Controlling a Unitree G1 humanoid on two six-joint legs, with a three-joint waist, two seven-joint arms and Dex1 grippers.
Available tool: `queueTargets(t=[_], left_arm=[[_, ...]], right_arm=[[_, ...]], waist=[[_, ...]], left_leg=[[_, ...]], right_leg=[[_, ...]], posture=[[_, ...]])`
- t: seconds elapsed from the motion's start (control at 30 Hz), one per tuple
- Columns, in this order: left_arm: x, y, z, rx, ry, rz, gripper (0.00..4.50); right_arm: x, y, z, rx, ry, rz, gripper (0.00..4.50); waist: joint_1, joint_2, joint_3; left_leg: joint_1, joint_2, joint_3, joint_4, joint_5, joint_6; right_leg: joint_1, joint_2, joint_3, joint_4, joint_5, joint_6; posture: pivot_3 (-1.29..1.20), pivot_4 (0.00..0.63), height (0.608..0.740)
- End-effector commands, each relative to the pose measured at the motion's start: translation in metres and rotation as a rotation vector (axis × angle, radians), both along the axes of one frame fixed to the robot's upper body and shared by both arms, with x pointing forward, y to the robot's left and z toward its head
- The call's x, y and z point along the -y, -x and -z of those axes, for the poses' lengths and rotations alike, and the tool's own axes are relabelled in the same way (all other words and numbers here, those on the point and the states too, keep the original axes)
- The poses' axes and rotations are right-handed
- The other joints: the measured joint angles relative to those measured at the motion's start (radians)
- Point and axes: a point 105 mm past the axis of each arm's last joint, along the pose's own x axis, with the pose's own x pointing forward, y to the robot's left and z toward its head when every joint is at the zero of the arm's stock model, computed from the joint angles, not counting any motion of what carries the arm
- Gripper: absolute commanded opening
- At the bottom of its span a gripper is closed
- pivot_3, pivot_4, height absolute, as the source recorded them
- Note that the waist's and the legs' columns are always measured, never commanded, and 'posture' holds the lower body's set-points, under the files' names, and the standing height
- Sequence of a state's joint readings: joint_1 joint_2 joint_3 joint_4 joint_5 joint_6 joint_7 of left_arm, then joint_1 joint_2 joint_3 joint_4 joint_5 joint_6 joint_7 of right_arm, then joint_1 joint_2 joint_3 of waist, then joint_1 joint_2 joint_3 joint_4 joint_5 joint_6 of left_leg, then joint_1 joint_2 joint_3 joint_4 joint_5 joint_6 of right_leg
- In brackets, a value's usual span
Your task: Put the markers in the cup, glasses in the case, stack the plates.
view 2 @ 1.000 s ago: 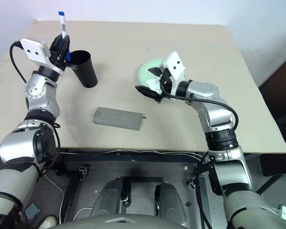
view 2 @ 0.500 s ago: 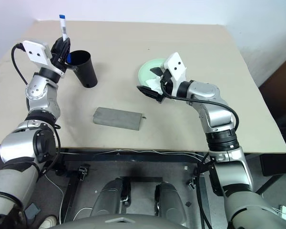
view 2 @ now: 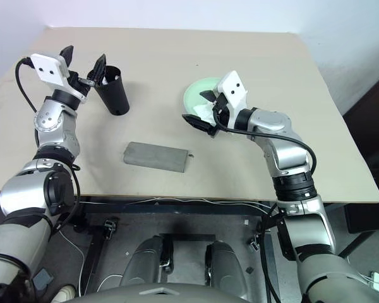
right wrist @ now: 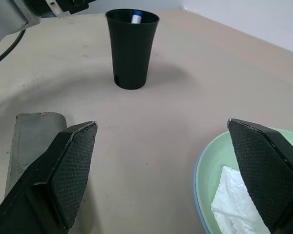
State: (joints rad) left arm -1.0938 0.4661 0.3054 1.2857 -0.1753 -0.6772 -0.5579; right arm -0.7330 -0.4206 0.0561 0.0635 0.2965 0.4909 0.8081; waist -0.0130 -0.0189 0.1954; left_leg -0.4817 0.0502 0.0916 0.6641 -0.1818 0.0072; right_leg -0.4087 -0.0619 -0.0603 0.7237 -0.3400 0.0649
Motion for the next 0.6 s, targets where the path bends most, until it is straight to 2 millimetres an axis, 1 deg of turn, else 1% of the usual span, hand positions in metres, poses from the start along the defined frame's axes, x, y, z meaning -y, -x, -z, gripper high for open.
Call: queueTargets(t=[0.03, 0.13, 0.23, 0.27, 0.37, 0.43, 0.5, 0.6], left_arm=[[0.000, 0.002, -0.008, 0.030, -0.011, -0.003, 4.47], [0.006, 0.007, -0.009, 0.049, -0.032, 0.074, 4.47], [0.005, 0.014, -0.009, 0.047, -0.005, 0.186, 4.47], [0.004, 0.019, -0.008, 0.044, -0.023, 0.222, 4.47], [0.000, 0.036, -0.001, 0.012, -0.083, 0.332, 4.47], [-0.001, 0.053, 0.004, -0.023, -0.104, 0.424, 4.47], [-0.003, 0.067, 0.007, -0.048, -0.105, 0.470, 4.47], [-0.007, 0.091, 0.023, -0.143, -0.117, 0.536, 4.47]], right_arm=[[0.000, 0.004, -0.014, 0.068, -0.002, -0.010, 4.50], [0.000, 0.005, -0.015, 0.066, -0.005, -0.018, 4.50], [0.001, 0.006, -0.013, 0.061, 0.000, -0.029, 4.50], [0.002, 0.006, -0.011, 0.056, 0.003, -0.033, 4.50], [0.005, 0.007, -0.009, 0.046, 0.004, -0.041, 4.50], [0.006, 0.009, -0.008, 0.042, 0.002, -0.049, 4.50], [0.007, 0.010, -0.007, 0.040, 0.000, -0.054, 4.50], [0.008, 0.012, -0.003, 0.027, -0.001, -0.063, 4.50]], waist=[[0.000, 0.000, 0.000], [0.000, 0.000, 0.000], [-0.001, 0.000, 0.000], [-0.002, 0.000, 0.000], [-0.007, 0.000, 0.000], [-0.011, 0.000, 0.000], [-0.010, 0.000, 0.000], [-0.008, 0.000, 0.000]], left_leg=[[0.000, 0.000, 0.000, 0.000, 0.000, 0.000], [0.000, 0.000, 0.000, 0.000, 0.000, 0.000], [0.000, 0.000, 0.000, 0.000, 0.000, 0.000], [0.000, 0.000, 0.000, 0.000, 0.000, 0.000], [0.000, 0.000, 0.000, 0.000, 0.000, 0.000], [0.000, 0.001, 0.000, -0.001, 0.000, -0.001], [0.001, 0.001, 0.000, -0.001, 0.001, -0.001], [0.002, 0.001, -0.001, 0.000, 0.000, 0.000]], right_leg=[[0.000, 0.000, 0.000, 0.000, 0.000, 0.000], [0.000, 0.000, 0.000, 0.000, 0.000, 0.000], [0.000, 0.000, 0.000, 0.000, 0.000, 0.000], [0.000, 0.000, 0.000, 0.000, 0.000, 0.000], [0.000, 0.000, 0.000, 0.000, 0.000, 0.000], [0.000, 0.000, 0.001, 0.000, 0.000, 0.000], [0.000, 0.000, 0.001, 0.000, 0.000, 0.000], [0.001, 0.000, 0.001, 0.001, 0.000, -0.001]], posture=[[0.00, 0.150, 0.681], [0.00, 0.150, 0.681], [0.00, 0.150, 0.681], [0.00, 0.150, 0.681], [0.00, 0.150, 0.681], [0.00, 0.150, 0.681], [0.00, 0.150, 0.681], [0.00, 0.150, 0.681]])
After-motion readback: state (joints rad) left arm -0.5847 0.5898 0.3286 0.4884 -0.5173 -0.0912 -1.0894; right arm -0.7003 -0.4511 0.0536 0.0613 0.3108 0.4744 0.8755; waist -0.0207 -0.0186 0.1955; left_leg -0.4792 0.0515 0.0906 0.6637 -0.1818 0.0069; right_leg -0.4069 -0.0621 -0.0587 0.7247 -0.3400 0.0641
